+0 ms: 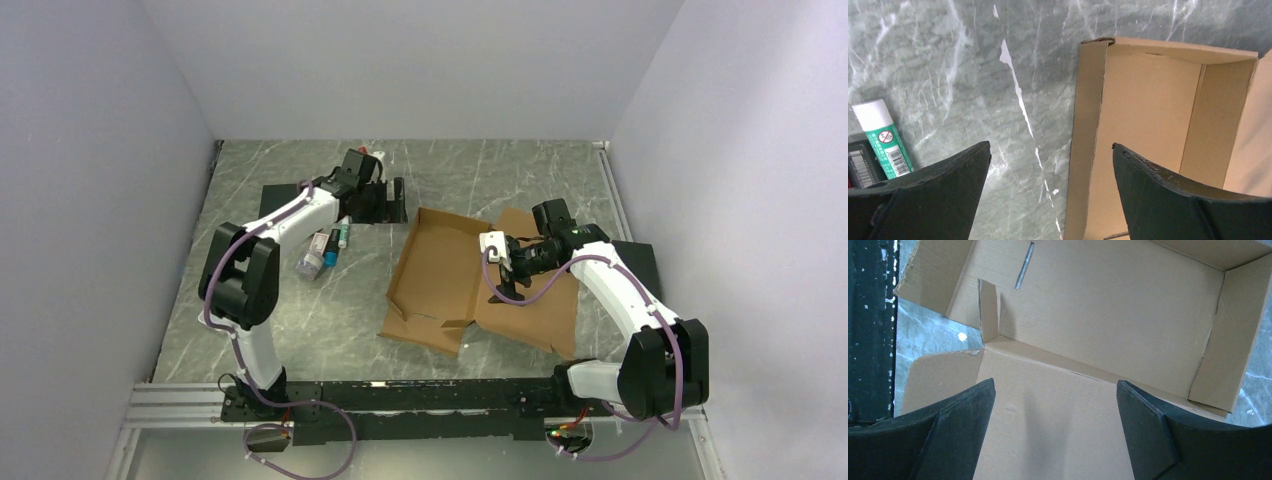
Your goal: Fold the paper box
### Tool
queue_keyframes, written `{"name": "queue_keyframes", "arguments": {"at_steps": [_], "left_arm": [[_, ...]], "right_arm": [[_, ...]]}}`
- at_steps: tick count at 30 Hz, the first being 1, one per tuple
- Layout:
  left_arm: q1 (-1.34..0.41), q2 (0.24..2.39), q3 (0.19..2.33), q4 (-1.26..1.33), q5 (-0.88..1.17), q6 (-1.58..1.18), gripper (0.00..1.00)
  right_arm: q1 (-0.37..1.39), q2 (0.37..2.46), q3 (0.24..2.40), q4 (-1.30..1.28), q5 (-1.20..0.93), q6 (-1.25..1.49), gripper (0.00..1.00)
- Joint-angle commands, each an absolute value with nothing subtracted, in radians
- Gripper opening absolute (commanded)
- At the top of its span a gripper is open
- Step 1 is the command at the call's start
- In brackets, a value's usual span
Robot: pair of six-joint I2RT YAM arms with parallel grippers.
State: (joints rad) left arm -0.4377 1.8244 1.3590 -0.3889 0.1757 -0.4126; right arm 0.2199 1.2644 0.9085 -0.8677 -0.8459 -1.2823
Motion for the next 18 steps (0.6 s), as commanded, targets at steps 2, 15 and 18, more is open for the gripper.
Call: {"name": "queue_keyframes", "arguments": {"at_steps": [2,15,18], "left_arm": [[-0.501,1.87,1.466,-0.483,0.025,-0.369,0.96],[-0.512,1.928,1.536,-0.482,0.07,-0.329,0.92],[-0.514,1.953,1.566,-0.496,0.082,-0.325,0.9]], "right_arm": [[0.222,1.263,0.913,-0.87,-0.871,-1.312,0.95],[0.223,1.267,0.914,-0.873,-0.87,-1.315,0.95],[0.223,1.267,0.914,-0.874,-0.87,-1.316,0.95]]}}
